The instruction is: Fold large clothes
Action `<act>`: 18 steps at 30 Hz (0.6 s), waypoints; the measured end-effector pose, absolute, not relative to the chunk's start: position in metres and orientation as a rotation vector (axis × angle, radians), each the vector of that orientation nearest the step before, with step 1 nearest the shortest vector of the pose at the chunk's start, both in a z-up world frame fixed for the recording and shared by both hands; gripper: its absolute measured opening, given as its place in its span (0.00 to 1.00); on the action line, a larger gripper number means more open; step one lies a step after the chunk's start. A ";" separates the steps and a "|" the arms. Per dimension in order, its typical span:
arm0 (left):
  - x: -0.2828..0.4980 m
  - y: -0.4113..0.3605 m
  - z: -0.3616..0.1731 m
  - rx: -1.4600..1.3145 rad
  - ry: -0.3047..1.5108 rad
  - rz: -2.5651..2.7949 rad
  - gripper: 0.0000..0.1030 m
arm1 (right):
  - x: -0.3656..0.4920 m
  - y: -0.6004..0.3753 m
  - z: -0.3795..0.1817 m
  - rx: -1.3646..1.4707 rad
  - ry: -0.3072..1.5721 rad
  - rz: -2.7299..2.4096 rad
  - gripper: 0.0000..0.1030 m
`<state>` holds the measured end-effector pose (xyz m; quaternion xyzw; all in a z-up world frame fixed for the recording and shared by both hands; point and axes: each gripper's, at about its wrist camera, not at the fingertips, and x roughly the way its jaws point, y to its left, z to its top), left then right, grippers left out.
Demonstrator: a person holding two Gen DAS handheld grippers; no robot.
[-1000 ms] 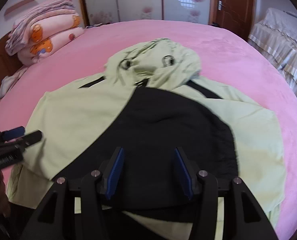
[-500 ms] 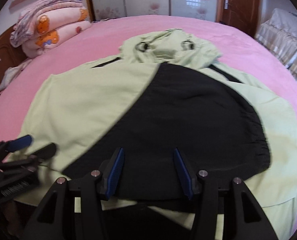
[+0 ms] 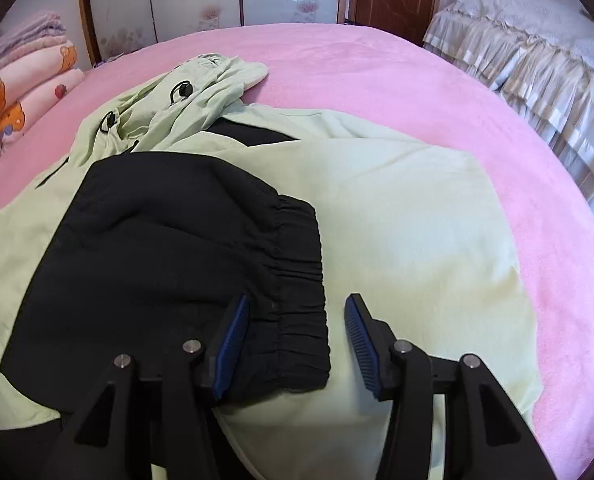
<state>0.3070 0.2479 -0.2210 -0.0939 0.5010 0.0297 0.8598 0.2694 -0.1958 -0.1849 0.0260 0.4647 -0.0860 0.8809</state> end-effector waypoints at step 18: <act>0.278 0.234 -0.163 -0.139 1.011 0.105 0.92 | 0.236 -0.191 -0.137 0.104 0.941 -0.154 0.50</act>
